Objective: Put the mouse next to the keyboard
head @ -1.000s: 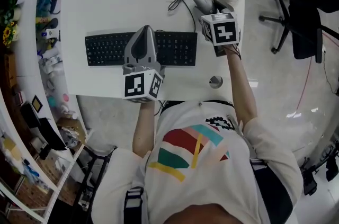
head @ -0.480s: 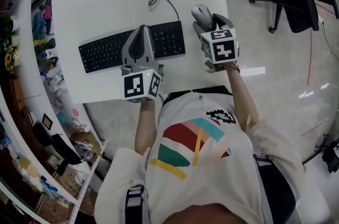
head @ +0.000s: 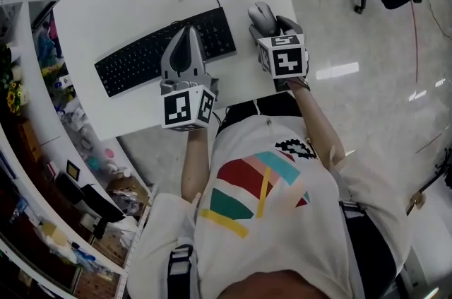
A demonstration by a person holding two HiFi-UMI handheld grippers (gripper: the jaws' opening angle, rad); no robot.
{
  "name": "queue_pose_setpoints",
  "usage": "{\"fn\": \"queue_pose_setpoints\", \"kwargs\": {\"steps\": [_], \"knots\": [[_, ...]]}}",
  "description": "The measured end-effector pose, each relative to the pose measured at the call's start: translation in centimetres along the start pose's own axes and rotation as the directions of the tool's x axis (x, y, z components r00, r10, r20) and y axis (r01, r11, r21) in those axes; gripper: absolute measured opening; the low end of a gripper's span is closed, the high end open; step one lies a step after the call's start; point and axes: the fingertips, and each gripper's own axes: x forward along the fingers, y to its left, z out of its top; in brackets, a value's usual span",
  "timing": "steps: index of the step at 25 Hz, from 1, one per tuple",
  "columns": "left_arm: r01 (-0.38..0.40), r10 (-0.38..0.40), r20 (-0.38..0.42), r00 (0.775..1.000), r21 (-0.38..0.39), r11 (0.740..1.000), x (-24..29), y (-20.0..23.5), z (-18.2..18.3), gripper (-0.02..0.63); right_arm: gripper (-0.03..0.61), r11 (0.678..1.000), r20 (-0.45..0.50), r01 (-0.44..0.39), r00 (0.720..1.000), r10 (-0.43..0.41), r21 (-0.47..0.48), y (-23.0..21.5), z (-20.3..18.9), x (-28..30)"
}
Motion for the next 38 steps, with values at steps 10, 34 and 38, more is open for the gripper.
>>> {"fn": "queue_pose_setpoints", "kwargs": {"steps": [10, 34, 38], "knots": [[-0.008, 0.008, 0.024, 1.000, -0.009, 1.000, -2.1, -0.2, 0.5, 0.044, 0.311, 0.993, -0.019, 0.007, 1.000, -0.004, 0.120, 1.0, -1.4, 0.9], [-0.032, 0.033, 0.042, 0.999, -0.041, 0.999, -3.4, 0.6, 0.4, 0.044, 0.313, 0.996, 0.008, -0.010, 1.000, 0.010, 0.088, 2.0, -1.4, 2.1], [-0.028, 0.030, 0.056, 0.998, -0.039, 0.999, -3.7, 0.1, 0.8, 0.044, 0.313, 0.995, -0.001, -0.037, 0.999, 0.038, 0.098, 2.0, -1.3, 1.4]]}}
